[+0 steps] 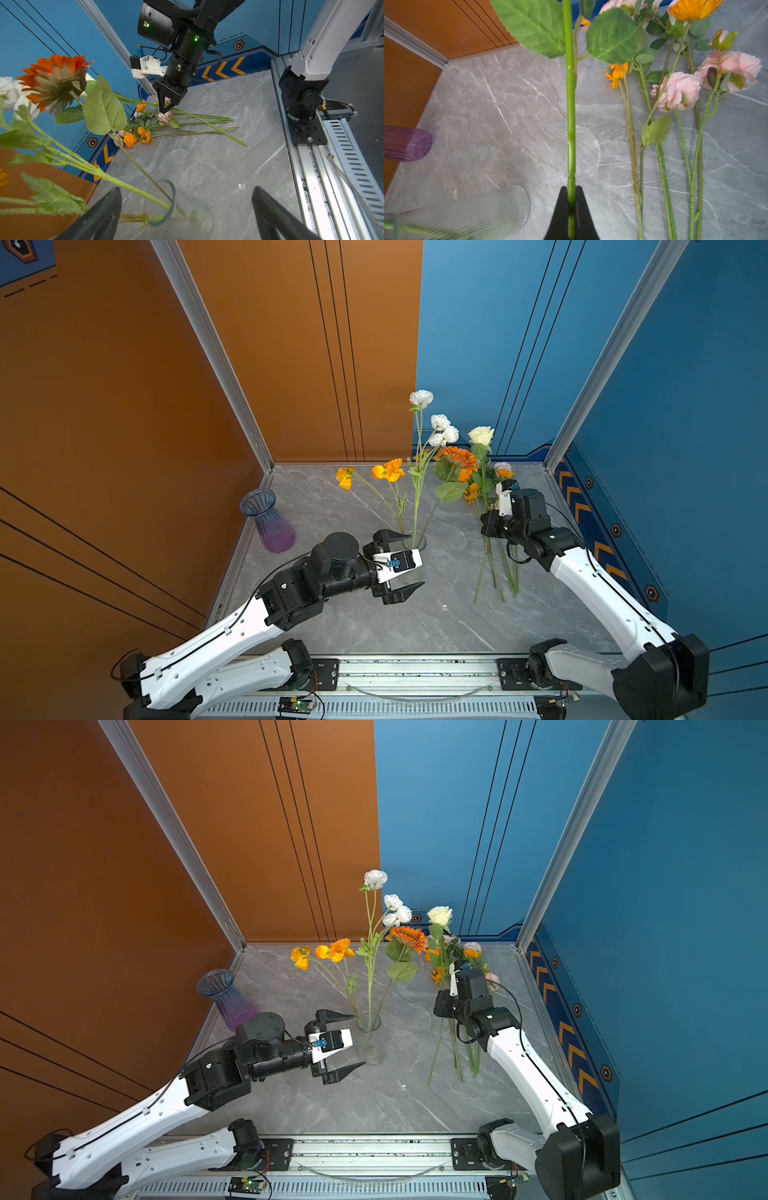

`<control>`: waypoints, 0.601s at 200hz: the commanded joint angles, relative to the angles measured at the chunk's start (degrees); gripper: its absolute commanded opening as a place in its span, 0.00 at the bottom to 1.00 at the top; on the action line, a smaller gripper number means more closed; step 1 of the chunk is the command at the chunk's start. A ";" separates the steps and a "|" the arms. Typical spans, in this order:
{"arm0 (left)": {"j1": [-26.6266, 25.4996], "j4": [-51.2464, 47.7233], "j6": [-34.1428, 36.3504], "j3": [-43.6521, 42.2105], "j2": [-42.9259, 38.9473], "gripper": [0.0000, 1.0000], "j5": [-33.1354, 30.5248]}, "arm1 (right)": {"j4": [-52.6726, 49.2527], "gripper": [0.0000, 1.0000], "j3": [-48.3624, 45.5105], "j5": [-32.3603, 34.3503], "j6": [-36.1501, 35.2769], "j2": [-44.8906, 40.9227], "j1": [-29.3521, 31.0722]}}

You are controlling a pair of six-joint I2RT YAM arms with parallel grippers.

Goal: Arrange the flowers into the vase
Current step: 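Lift the cream rose upright with the right gripper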

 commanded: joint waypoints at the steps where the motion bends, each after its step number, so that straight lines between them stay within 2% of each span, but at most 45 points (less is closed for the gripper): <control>1: 0.69 0.54 1.76 -1.85 -2.99 0.98 0.40 | 1.62 0.00 0.34 8.26 4.72 -5.01 -0.12; 15: 0.62 0.35 2.32 -2.83 -5.04 0.98 -1.24 | 1.86 0.00 1.81 12.31 4.70 -9.09 0.03; 32: 0.10 -1.46 2.31 -3.37 -7.48 0.98 -3.19 | 4.12 0.00 3.76 13.65 3.40 -13.99 1.17; 52: 0.16 -2.06 0.28 -5.95 -11.29 0.98 -3.93 | 10.26 0.00 3.89 14.38 1.26 -19.55 5.66; 91: 0.13 -1.63 -3.21 -8.18 -12.29 0.98 -3.23 | 25.40 0.00 0.09 21.68 -6.90 -26.09 22.08; 120: 1.05 -1.27 -3.43 -8.19 -10.60 0.98 -2.95 | 34.89 0.00 1.19 28.33 -19.52 -22.44 37.72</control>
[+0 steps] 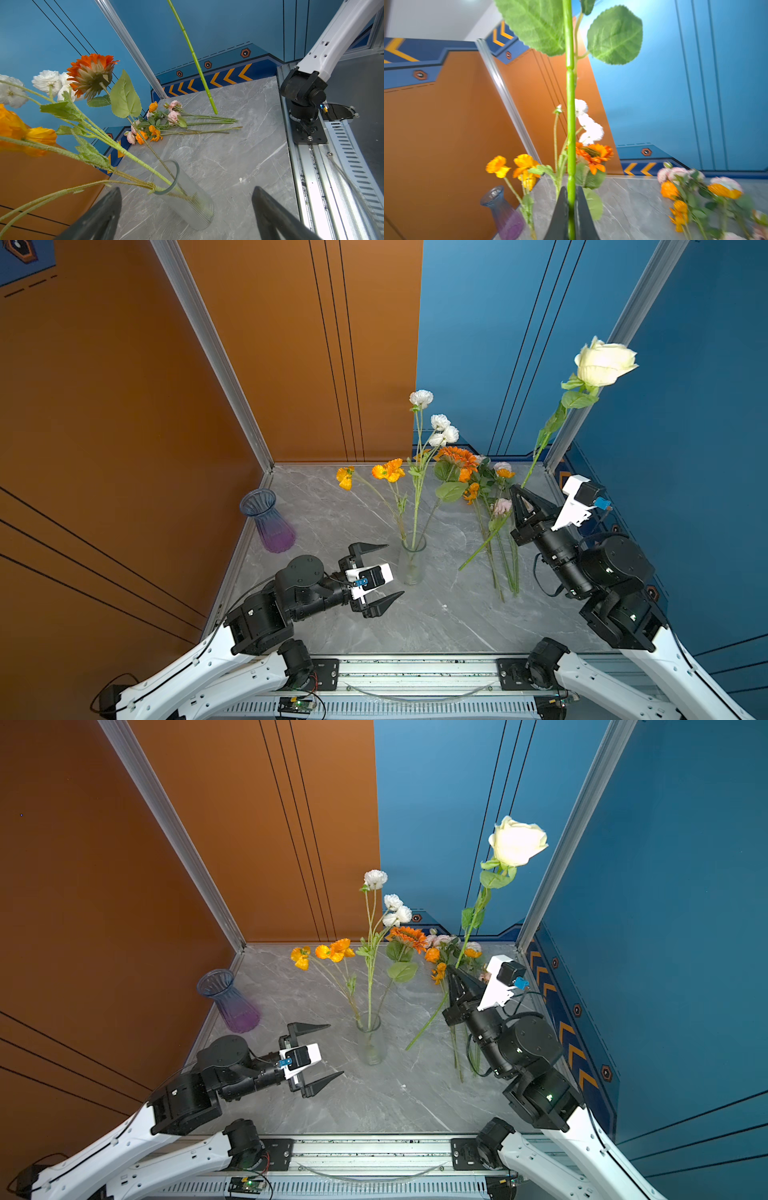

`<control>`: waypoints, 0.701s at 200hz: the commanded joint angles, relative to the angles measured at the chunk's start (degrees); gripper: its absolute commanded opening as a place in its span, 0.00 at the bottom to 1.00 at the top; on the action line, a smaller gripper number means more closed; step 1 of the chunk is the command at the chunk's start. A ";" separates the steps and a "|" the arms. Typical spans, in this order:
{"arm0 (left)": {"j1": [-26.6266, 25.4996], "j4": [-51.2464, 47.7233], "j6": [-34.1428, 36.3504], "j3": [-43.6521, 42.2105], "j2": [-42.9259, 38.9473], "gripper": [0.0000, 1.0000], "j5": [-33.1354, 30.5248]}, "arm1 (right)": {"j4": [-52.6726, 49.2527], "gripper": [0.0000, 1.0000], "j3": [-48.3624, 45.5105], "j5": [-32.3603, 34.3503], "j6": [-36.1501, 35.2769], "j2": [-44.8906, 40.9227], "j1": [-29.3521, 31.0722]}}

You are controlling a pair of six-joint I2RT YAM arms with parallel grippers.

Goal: Arrange the flowers into the vase
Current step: 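Lift the cream rose upright with the right gripper, then carry the cream rose over the clear vase and lower its stem in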

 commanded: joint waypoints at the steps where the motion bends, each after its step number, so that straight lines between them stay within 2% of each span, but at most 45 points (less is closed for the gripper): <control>1: 1.08 0.07 -1.57 -0.73 1.18 0.98 -0.34 | 11.76 0.00 0.00 8.11 -13.08 3.99 9.38; 25: 2.42 0.11 -1.61 -0.74 1.18 0.98 0.56 | 23.18 0.00 1.80 12.97 -28.76 11.44 20.17; 43: 3.21 0.27 -1.76 -0.77 1.15 0.98 0.88 | 33.60 0.00 2.01 14.67 -35.89 16.66 23.21; 83: 6.02 1.16 -2.58 -0.91 1.34 0.98 3.17 | 41.39 0.00 4.43 17.31 -40.37 24.93 23.32; 114: 8.34 1.66 -3.22 -0.90 0.81 0.98 4.92 | 45.55 0.00 2.39 18.41 -41.49 26.84 23.08; 140: 10.46 2.37 -4.17 -0.88 0.72 0.98 7.56 | 52.89 0.00 -1.20 20.08 -42.08 29.08 22.43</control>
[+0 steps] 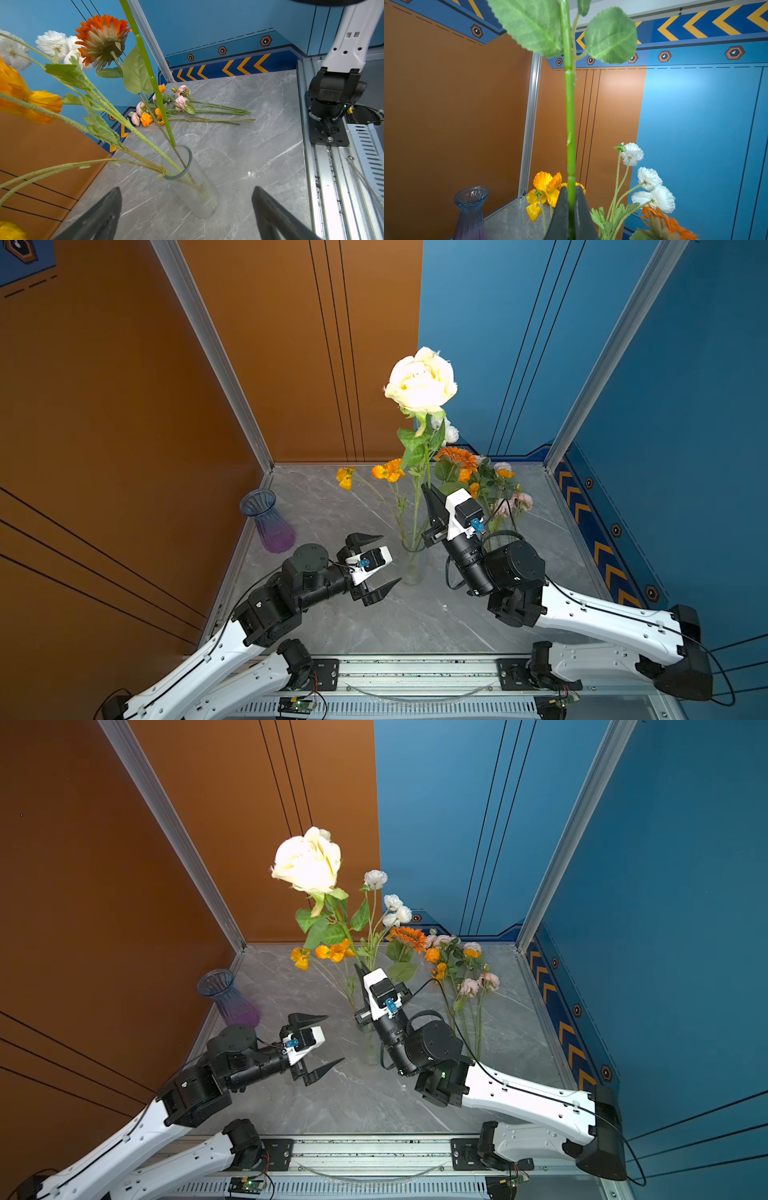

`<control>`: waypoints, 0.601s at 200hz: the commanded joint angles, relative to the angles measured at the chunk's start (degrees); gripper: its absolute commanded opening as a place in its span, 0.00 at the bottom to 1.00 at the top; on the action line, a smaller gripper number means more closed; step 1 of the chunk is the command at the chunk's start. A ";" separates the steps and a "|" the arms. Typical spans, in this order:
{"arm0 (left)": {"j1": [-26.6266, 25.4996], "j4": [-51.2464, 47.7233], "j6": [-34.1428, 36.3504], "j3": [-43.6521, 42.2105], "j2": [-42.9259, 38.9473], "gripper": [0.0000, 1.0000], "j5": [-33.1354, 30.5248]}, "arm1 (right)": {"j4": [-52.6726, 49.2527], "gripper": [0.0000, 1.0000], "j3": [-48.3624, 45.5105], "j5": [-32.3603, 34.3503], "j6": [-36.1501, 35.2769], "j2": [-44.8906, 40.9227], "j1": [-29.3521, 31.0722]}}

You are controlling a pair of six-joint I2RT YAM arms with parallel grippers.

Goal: Arrange the flowers into the vase
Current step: 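Carry the cream rose over the clear vase and lower its stem in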

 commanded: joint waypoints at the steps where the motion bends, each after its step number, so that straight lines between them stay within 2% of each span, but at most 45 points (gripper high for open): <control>1: 1.82 1.73 -1.89 -0.66 -0.73 0.98 4.02 | 11.03 0.00 -2.68 3.63 -2.43 1.78 -0.71; 20: 2.93 2.13 -2.39 -0.67 -0.64 0.98 5.13 | 15.32 0.00 -4.81 5.54 -1.90 3.18 -0.90; 90: 4.05 2.83 -3.31 -0.70 -0.73 0.98 7.29 | 20.13 0.00 -11.05 9.21 1.40 5.37 -1.15; 120: 4.49 3.02 -3.75 -0.59 -0.70 0.98 8.39 | 30.87 0.00 -14.80 9.34 -0.46 8.60 -1.16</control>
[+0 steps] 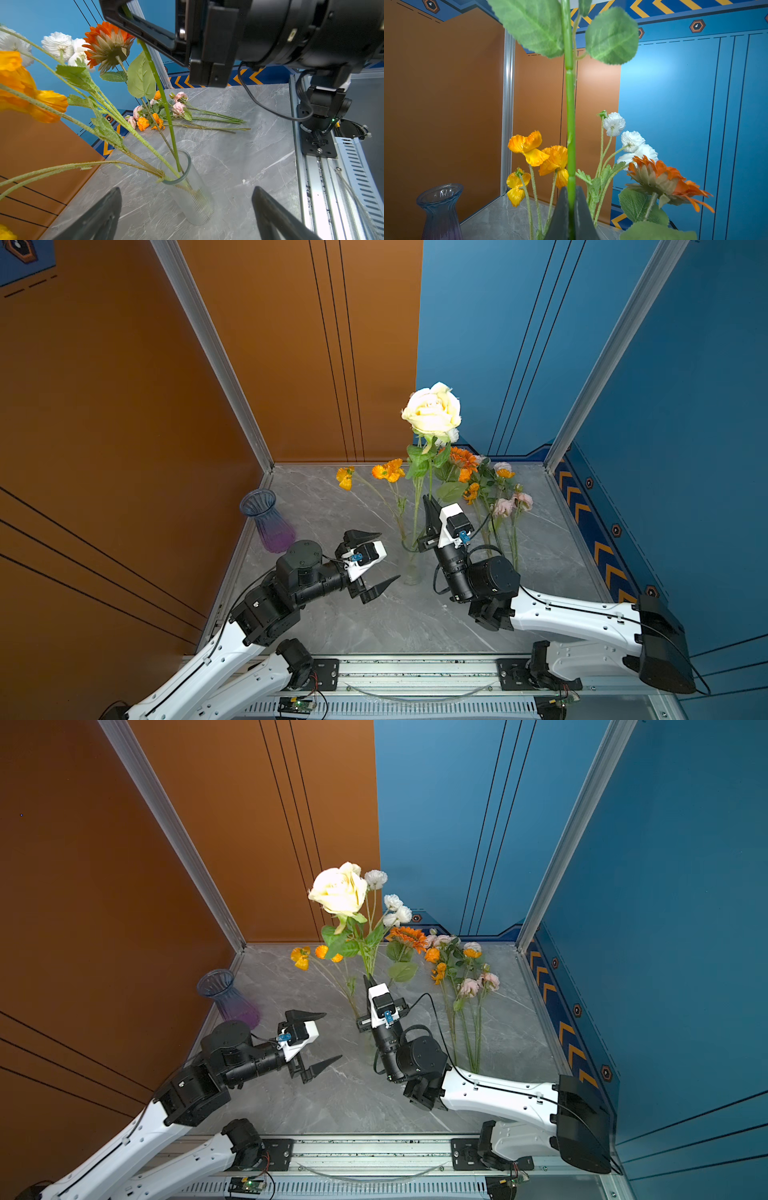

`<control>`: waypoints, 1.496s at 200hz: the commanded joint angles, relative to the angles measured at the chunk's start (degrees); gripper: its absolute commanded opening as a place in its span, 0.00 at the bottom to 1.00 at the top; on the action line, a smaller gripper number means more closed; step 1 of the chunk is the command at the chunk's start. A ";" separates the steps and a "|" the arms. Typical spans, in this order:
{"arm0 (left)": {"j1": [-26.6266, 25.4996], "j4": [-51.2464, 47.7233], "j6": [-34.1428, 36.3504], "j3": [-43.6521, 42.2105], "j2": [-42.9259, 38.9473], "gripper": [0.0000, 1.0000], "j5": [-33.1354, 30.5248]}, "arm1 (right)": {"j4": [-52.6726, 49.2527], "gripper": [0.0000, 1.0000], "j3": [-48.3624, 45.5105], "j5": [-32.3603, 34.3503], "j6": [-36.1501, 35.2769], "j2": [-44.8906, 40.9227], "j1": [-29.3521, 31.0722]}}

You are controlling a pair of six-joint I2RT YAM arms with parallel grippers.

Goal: Arrange the flowers into the vase
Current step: 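Carry the cream rose over the clear vase and lower its stem in, then open the right gripper and draw it back from the vase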

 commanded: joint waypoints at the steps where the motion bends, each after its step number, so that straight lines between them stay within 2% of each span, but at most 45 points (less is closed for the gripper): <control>1: 0.86 1.99 -1.19 -0.59 -0.45 0.98 2.64 | 11.09 0.00 -2.65 2.00 -0.63 2.46 -0.19; 24: 1.07 1.99 -1.34 -0.46 -0.62 0.98 2.88 | 18.11 0.00 -4.32 1.78 -2.58 5.73 0.07; 101: 1.50 2.27 -1.26 -0.94 -0.64 0.98 2.62 | 18.18 0.00 -2.52 3.28 -3.32 12.61 -0.14; 223: 3.87 2.89 -1.96 -1.13 1.03 0.98 6.70 | 18.17 0.02 -12.83 4.49 6.79 14.08 0.27; 251: 4.08 2.88 -1.79 -1.21 1.07 0.98 6.16 | 18.15 0.06 -13.24 4.82 7.18 15.29 0.49; 299: 4.41 2.84 -1.96 -0.99 1.56 0.98 6.58 | 18.11 0.25 -14.44 5.78 7.95 15.44 0.89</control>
